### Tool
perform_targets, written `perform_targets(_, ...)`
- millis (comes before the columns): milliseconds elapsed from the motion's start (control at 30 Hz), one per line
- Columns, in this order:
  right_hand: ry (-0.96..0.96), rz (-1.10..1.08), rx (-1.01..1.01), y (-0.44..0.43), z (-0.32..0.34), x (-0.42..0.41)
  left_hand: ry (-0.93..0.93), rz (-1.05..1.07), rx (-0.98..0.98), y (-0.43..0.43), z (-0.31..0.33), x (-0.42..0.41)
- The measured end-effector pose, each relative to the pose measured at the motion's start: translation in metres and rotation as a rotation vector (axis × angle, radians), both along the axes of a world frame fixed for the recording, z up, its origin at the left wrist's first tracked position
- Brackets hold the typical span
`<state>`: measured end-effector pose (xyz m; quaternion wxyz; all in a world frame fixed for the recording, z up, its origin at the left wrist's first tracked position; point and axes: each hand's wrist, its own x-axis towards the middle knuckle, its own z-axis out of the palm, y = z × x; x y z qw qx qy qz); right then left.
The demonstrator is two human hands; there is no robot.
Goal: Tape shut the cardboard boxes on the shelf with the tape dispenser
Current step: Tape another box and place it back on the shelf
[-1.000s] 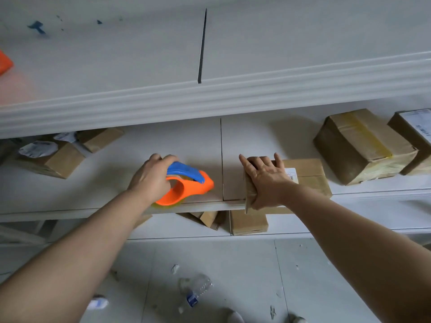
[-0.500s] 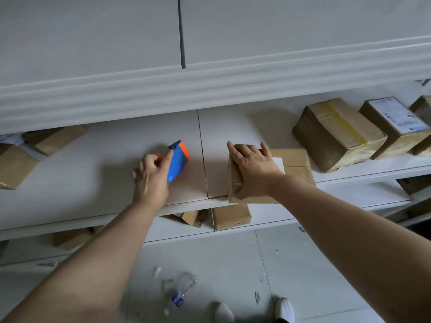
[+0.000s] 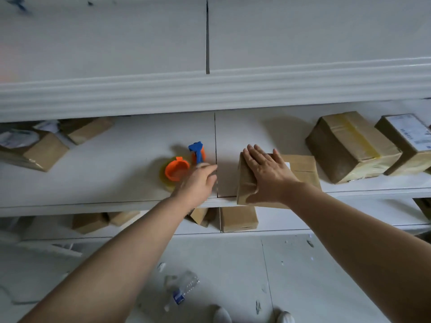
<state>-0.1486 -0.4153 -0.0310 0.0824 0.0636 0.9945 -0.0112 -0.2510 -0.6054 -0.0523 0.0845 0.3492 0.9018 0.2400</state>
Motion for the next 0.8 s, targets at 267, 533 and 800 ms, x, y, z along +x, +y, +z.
perform_targets(267,0.057,-0.139,-0.027,0.033,0.001,0.050,-0.533,0.256,0.321,0.071,0.014,0.079)
perform_targets(533,0.223,-0.358,-0.570,0.065,-0.002,0.066,-0.893,0.533,0.460,0.081,-0.014,0.080)
perform_targets(800,0.356,-0.730,-1.200,0.069,-0.001,0.077,-0.772,0.518,0.426,0.077,0.012,0.089)
